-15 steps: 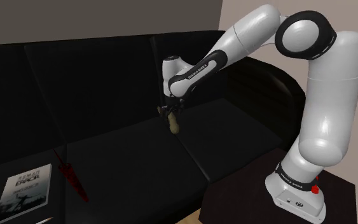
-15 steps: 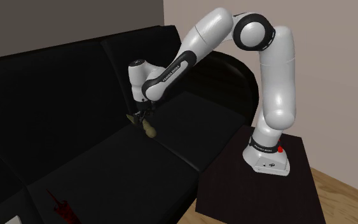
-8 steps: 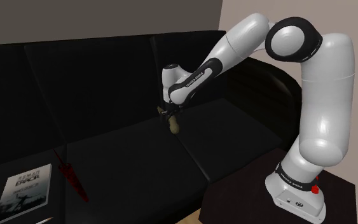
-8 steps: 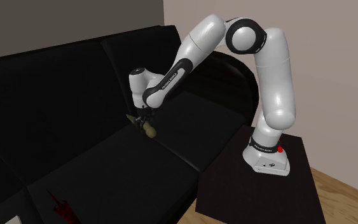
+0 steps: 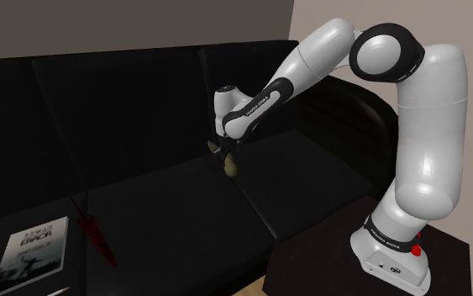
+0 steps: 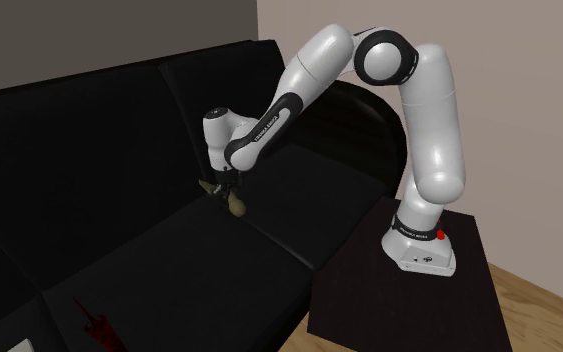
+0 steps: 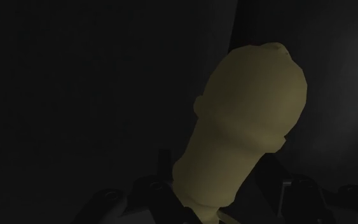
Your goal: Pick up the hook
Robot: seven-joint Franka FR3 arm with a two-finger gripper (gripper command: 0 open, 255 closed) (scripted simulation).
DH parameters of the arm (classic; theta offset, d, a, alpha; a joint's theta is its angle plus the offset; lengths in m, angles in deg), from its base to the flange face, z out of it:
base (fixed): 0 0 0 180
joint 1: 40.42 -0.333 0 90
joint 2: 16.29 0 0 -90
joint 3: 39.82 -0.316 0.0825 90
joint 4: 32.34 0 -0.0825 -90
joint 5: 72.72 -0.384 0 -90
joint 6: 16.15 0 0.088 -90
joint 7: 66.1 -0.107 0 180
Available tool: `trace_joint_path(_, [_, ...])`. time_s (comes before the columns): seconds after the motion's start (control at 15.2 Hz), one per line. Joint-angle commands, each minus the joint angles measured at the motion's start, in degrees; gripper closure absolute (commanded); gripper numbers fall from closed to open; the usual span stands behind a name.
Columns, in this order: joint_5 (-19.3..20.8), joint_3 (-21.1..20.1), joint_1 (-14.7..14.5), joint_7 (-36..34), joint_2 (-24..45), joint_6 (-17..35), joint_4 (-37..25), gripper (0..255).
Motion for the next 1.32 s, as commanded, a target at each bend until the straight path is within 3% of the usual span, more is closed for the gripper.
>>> trace_joint_path(0.0, [0.02, 0.01, 0.00, 0.01, 0.06, 0.05, 0.00, 255])
trace_joint_path(1.25, [-2.88, -1.34, 0.90, 2.28, -7.53, -9.32, -2.02, 255])
